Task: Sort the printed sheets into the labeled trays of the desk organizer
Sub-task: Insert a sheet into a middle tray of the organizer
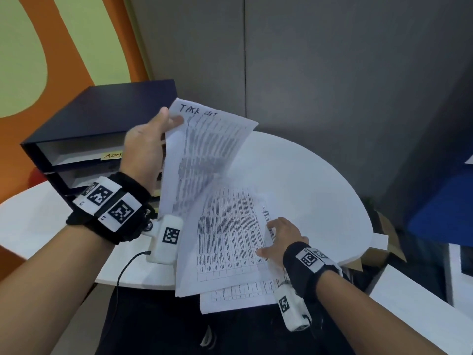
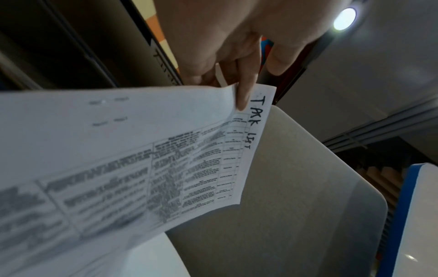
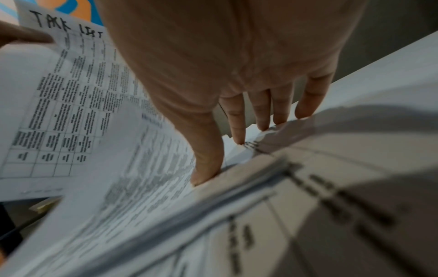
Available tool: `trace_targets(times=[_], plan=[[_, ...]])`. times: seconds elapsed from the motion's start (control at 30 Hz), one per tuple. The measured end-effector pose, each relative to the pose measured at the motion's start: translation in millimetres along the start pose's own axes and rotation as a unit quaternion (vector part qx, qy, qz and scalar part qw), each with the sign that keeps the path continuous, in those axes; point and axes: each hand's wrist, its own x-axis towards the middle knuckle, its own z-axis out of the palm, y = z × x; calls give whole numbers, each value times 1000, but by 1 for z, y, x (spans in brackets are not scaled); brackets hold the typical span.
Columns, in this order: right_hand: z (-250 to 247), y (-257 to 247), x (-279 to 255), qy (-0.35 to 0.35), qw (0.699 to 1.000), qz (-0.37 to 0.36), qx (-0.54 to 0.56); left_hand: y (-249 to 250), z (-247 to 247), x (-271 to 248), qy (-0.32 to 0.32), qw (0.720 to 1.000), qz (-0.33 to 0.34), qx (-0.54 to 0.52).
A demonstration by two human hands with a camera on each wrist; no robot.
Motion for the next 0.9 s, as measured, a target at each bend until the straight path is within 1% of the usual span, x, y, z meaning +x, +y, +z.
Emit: trace_targets(times=[0.07, 0.17, 0.33, 0.43, 0.53, 0.63, 0.7, 0.77, 0.83, 0.9], plan=[[0, 0, -1, 1, 1000, 1, -2, 9, -6, 1, 14, 1000, 16, -23], [-1, -2, -3, 1, 1000, 3, -5, 19, -13, 2, 26, 998, 58, -29], [-4, -9, -8, 8, 1000, 2, -2, 32, -16, -8, 0, 995, 90, -50], [-7, -15, -10, 22, 999, 2, 25, 37, -19, -9, 4, 992, 94, -83], [-9, -20, -12, 31, 998, -11, 49, 43, -22, -12, 11, 988, 119, -94], [-12, -27, -13, 60, 993, -22, 100, 50, -24, -15, 12, 985, 135, -110], [-14, -33, -13, 86, 980, -39, 174, 54, -23, -17, 19, 984, 130, -117], [-15, -41, -14, 101, 956, -66, 269, 53, -21, -20, 15, 986, 111, -122], [-18, -52, -15, 98, 924, -79, 362, 41, -15, -24, 0, 990, 69, -121], [-22, -60, -18, 87, 893, -77, 434, 22, -9, -27, -20, 993, 8, -118]])
